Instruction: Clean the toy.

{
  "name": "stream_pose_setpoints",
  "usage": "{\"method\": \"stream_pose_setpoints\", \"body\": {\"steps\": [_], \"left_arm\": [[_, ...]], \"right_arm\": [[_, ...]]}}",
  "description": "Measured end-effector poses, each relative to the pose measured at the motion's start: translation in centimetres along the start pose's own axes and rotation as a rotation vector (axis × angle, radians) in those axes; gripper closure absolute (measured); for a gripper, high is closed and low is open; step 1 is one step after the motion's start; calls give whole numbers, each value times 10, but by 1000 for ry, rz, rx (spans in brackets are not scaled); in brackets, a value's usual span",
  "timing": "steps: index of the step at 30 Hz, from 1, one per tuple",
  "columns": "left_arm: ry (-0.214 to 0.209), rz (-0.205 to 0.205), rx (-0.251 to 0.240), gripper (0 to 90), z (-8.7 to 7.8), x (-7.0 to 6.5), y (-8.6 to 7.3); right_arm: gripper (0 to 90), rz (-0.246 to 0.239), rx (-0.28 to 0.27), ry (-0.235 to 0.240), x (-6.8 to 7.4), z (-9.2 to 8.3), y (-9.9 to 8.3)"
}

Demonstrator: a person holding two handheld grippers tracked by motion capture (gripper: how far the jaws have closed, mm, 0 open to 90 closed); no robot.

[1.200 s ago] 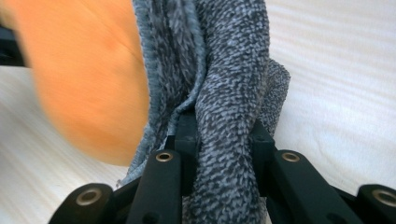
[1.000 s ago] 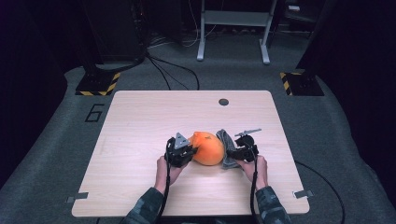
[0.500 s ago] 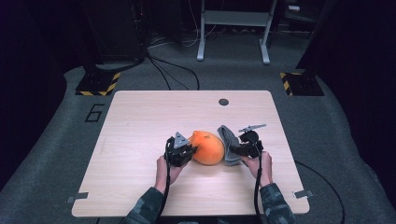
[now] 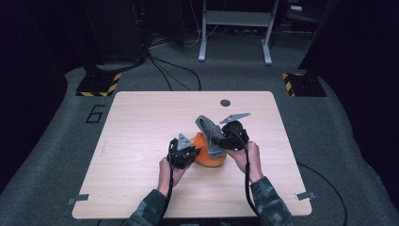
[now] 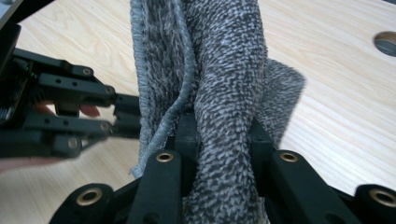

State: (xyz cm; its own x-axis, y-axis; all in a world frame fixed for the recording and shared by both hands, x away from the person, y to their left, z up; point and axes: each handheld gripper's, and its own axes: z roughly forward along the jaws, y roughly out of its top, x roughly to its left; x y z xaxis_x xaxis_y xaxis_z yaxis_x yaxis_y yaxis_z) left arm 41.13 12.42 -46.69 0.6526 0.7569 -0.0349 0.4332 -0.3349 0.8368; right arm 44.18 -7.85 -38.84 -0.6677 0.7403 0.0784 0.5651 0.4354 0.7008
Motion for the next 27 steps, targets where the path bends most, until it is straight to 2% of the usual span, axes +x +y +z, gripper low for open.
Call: {"method": "stream_pose_setpoints", "body": {"steps": [4,9,14,23,27], "left_arm": [[6,-5,-5,796,1,0,-1],[-2,-12,-2,797,1,2,-2],[-4,-12,-2,798,2,1,-2],[-4,-12,0,798,2,2,-3],[-5,-16,-1,798,2,3,-3]], "right_arm": [[728,-21,15,-11,9,14,2],[731,-37,24,-32,11,17,0],[731,-22,20,-38,3,12,-9],[728,42,-4,-39,-11,7,-31],[727,51,6,-45,-17,5,-38]]}}
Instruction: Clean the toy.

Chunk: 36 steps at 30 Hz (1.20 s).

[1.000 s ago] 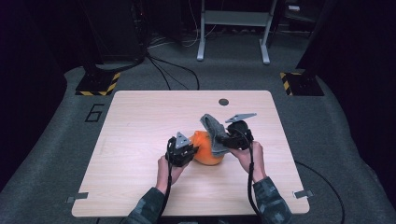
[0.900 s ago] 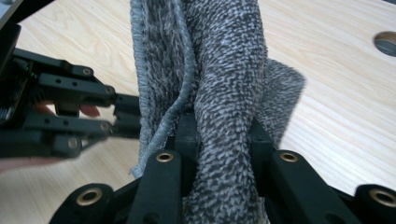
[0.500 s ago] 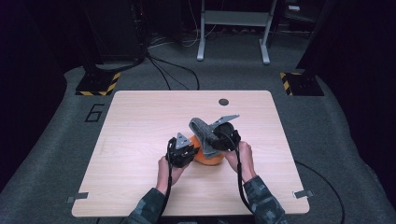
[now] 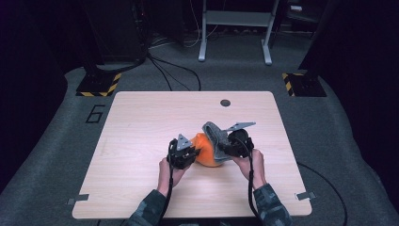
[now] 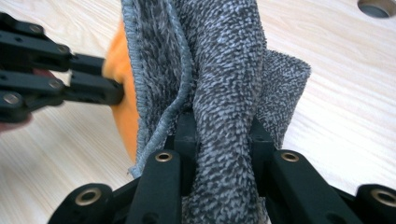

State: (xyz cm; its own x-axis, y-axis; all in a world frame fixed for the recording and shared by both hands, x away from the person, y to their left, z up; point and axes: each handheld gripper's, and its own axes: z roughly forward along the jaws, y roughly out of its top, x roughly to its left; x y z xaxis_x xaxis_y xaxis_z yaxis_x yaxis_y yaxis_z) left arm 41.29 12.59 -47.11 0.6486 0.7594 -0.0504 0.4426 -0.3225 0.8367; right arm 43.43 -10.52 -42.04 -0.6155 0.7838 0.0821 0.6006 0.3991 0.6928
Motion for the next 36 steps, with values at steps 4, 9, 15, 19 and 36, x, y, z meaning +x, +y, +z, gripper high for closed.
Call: {"method": "stream_pose_setpoints", "body": {"steps": [4,9,15,19,36], "left_arm": [[-1,1,2,799,0,0,0],[1,2,1,798,0,0,0],[2,4,-2,798,0,0,1],[0,3,-4,798,0,-1,1],[3,1,-5,792,0,2,1]], "right_arm": [[725,28,10,-10,-6,0,-9],[724,52,22,-12,-14,3,-19],[723,77,41,-17,-23,9,-28],[723,106,68,-20,-30,17,-36],[722,139,157,-42,-43,44,-50]]}}
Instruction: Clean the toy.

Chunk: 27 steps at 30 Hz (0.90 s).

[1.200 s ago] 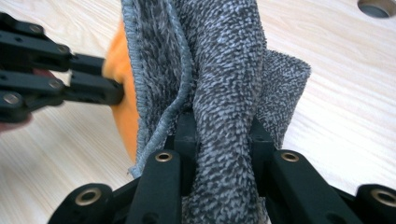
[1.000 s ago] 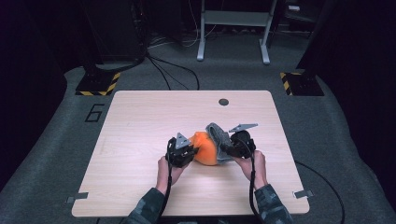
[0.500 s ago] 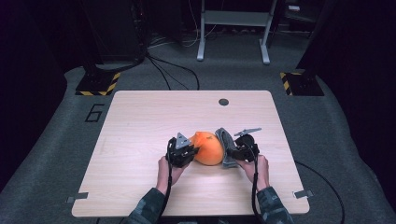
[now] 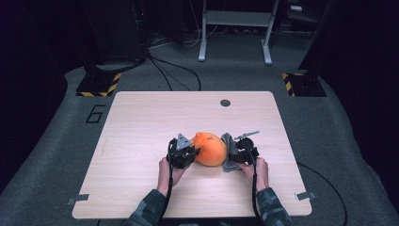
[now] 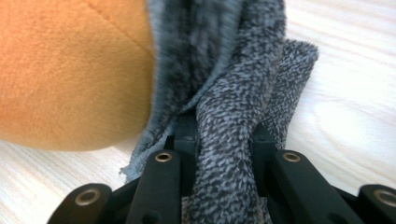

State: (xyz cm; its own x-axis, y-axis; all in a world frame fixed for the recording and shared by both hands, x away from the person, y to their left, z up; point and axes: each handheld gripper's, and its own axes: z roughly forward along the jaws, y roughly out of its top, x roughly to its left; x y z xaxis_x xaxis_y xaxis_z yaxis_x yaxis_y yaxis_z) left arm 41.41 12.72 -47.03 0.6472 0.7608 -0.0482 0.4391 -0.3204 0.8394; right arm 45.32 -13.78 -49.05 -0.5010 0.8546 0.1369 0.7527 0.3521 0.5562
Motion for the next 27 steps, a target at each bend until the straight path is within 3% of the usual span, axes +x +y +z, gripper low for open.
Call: {"method": "stream_pose_setpoints", "body": {"steps": [3,4,5,6,7,9,10,11,13,17,23,25,27], "left_arm": [[-3,-2,2,789,0,1,0],[-3,-3,2,789,0,1,0],[-2,-2,1,789,0,1,0],[-1,-1,1,788,0,0,0],[-1,-1,1,787,0,0,0],[1,1,1,785,0,0,0],[1,1,1,785,0,0,0],[1,2,0,784,0,0,0],[4,5,0,780,0,0,1],[12,16,0,733,-2,4,1],[18,16,0,498,-7,8,-1],[23,25,7,448,-7,9,-2],[22,34,21,412,-7,10,-4]], "right_arm": [[724,12,-41,-2,-3,-16,2],[725,-4,-86,2,-4,-30,6],[725,-4,-86,2,-4,-30,6],[725,-11,-131,12,2,-45,11],[725,-11,-131,12,2,-45,11],[726,-56,-173,38,16,-61,21],[726,-56,-173,38,16,-61,21],[726,-94,-166,57,29,-64,28],[728,-116,-141,68,36,-59,32],[731,-120,-124,48,41,-48,36],[731,-118,-128,32,39,-45,41],[731,-133,-122,37,37,-46,42],[732,-118,-124,33,37,-45,43]]}}
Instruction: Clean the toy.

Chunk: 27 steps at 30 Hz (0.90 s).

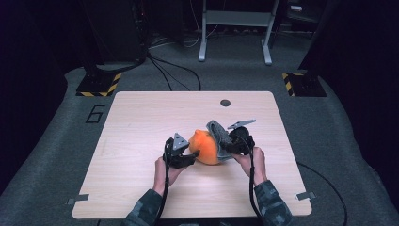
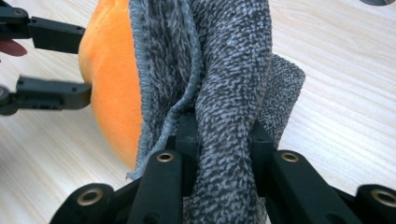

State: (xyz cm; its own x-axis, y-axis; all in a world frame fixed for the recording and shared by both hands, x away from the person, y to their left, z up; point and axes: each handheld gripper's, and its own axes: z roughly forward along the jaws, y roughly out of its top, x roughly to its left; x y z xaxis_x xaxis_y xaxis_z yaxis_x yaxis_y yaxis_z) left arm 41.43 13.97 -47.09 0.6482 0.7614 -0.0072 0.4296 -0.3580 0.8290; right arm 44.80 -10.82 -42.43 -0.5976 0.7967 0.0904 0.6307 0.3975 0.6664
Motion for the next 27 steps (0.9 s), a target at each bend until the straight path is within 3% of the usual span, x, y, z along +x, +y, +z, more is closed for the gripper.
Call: {"method": "stream_pose_setpoints", "body": {"steps": [6,11,13,17,19,20,21,22,26,27], "left_arm": [[15,59,25,393,5,-3,1],[26,124,54,512,10,-11,5],[37,146,59,658,13,-15,5],[38,107,40,803,14,-14,5],[29,72,32,820,13,-12,5],[21,34,21,823,11,-10,5],[21,34,21,826,11,-10,5],[6,-6,16,827,9,-9,6],[-8,-25,21,829,5,-10,9],[-21,-51,18,829,3,-13,12]], "right_arm": [[732,-6,2,0,-3,2,3],[732,-5,-1,-4,-3,3,4],[732,-4,-3,-6,-3,3,5],[731,-4,-5,-8,-3,2,5],[730,-5,-11,-4,-4,-1,5],[730,-2,-16,-10,-3,-2,6],[730,-2,-16,-10,-3,-2,6],[729,-9,-23,-8,-1,-6,8],[729,-30,-40,1,4,-12,11],[729,-46,-51,5,10,-15,15]]}}
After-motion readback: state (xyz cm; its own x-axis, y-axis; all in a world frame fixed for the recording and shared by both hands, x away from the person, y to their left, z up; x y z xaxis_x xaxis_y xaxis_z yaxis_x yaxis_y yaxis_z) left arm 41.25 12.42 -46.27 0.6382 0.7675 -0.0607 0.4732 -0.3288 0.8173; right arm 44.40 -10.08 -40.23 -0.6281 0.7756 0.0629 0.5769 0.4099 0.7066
